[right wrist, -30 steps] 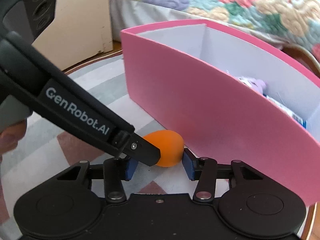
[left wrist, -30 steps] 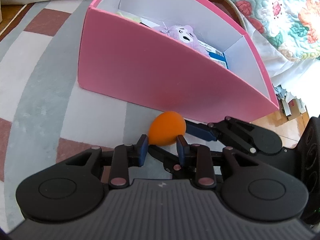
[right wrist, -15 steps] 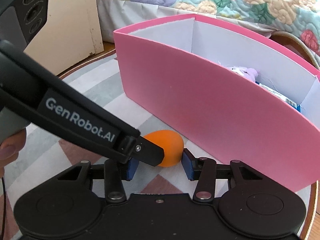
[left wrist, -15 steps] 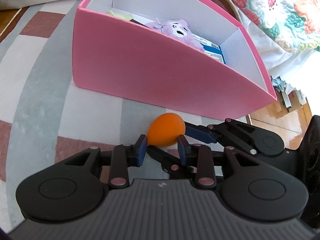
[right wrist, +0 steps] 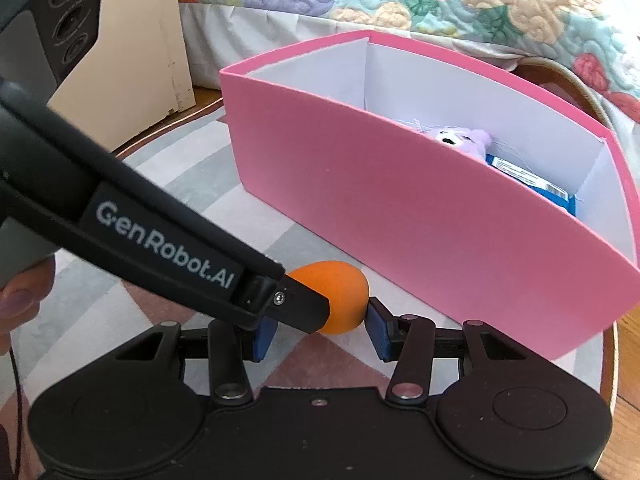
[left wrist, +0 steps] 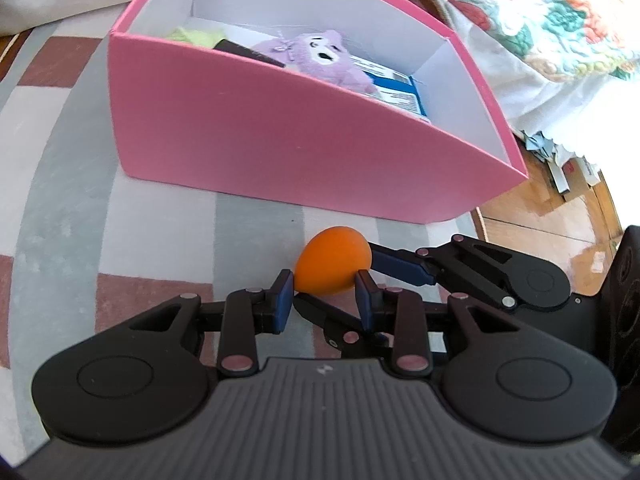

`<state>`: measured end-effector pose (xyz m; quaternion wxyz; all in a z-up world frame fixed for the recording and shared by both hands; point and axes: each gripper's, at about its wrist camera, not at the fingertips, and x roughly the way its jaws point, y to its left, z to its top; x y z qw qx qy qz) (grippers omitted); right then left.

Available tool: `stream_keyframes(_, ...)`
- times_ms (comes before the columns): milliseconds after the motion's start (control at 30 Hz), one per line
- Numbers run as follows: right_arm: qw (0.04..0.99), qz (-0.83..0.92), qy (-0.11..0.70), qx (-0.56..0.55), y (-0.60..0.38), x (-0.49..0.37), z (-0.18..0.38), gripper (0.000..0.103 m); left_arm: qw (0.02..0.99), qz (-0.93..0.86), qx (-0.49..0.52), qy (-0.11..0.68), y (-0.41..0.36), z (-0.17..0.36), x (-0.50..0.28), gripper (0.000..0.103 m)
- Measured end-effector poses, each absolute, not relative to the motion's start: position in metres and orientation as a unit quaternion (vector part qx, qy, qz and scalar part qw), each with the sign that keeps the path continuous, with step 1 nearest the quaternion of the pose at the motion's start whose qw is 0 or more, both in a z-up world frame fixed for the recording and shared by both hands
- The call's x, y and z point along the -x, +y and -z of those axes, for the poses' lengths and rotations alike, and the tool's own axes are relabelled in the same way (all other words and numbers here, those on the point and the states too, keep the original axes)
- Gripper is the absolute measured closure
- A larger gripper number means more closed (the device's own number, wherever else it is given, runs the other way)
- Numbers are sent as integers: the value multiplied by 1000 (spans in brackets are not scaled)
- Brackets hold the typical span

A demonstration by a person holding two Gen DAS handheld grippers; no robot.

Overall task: Organize objects
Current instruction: 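Lift the orange sponge with both tools up over the pink box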

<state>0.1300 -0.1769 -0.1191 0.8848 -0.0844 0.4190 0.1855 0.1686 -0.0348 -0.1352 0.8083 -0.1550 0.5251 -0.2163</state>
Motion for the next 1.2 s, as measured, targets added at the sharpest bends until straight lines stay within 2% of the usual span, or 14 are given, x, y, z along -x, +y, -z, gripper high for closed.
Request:
stream_keyframes(367,898,-164,403,69,-193,-127,113,50,816,238,143,507,-42,108,-153,72)
stream_keyframes(500,894,-171,408,75,-190,-124,96,51,832,247,116,483,-46,87,-142,73)
stream_keyframes(800,902,-181,384,80,-203,-114,51,51,828,272,130,472,-50,43,-136,75)
stream_keyframes(1200,907,-187,360,114,-203,-122,4,51,837,271,101,464,-61,-4,-146,75)
